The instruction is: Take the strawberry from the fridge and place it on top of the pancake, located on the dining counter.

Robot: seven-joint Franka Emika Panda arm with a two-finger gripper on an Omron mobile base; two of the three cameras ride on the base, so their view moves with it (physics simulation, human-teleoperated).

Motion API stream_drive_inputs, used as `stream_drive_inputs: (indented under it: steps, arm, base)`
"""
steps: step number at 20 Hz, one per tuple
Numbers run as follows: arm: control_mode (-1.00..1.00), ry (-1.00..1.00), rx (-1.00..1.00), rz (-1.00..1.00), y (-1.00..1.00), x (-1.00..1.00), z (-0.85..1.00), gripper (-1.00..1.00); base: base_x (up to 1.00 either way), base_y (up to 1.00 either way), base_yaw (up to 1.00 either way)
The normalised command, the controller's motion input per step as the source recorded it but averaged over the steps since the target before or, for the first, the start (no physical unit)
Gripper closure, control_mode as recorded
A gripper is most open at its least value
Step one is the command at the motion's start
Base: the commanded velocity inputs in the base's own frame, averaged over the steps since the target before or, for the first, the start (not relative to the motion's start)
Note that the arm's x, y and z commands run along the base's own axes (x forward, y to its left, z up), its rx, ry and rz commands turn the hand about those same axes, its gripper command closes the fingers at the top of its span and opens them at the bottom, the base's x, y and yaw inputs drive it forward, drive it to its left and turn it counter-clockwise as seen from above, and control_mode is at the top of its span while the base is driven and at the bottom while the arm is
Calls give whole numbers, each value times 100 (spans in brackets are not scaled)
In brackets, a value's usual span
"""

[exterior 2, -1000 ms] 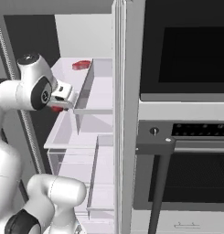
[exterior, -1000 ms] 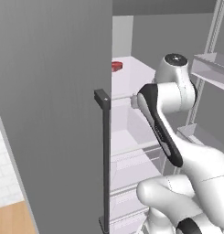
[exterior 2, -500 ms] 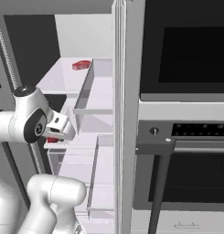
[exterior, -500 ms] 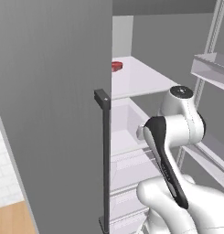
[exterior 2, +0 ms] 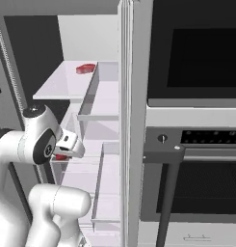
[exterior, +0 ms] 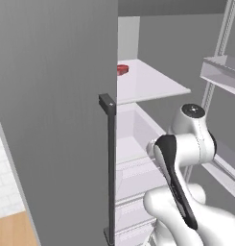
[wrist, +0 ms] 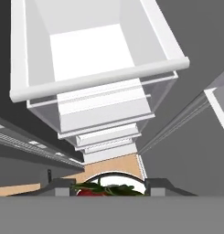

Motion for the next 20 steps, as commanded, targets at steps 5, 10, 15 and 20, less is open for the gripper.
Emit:
stream_drive_inputs:
  steps: [5, 10, 15, 20]
  arm:
    - [-100, 0, 0, 0, 0, 0, 0, 100]
    - [100, 0, 0, 0, 7, -28, -1, 100]
    - [100, 0, 0, 0, 0, 0, 0, 100]
    - [100, 0, 0, 0, 0, 0, 0, 100]
  base:
    - [0, 0, 0]
    - [-20, 10, -1]
    - [-100, 26, -15]
    - [-100, 0, -37]
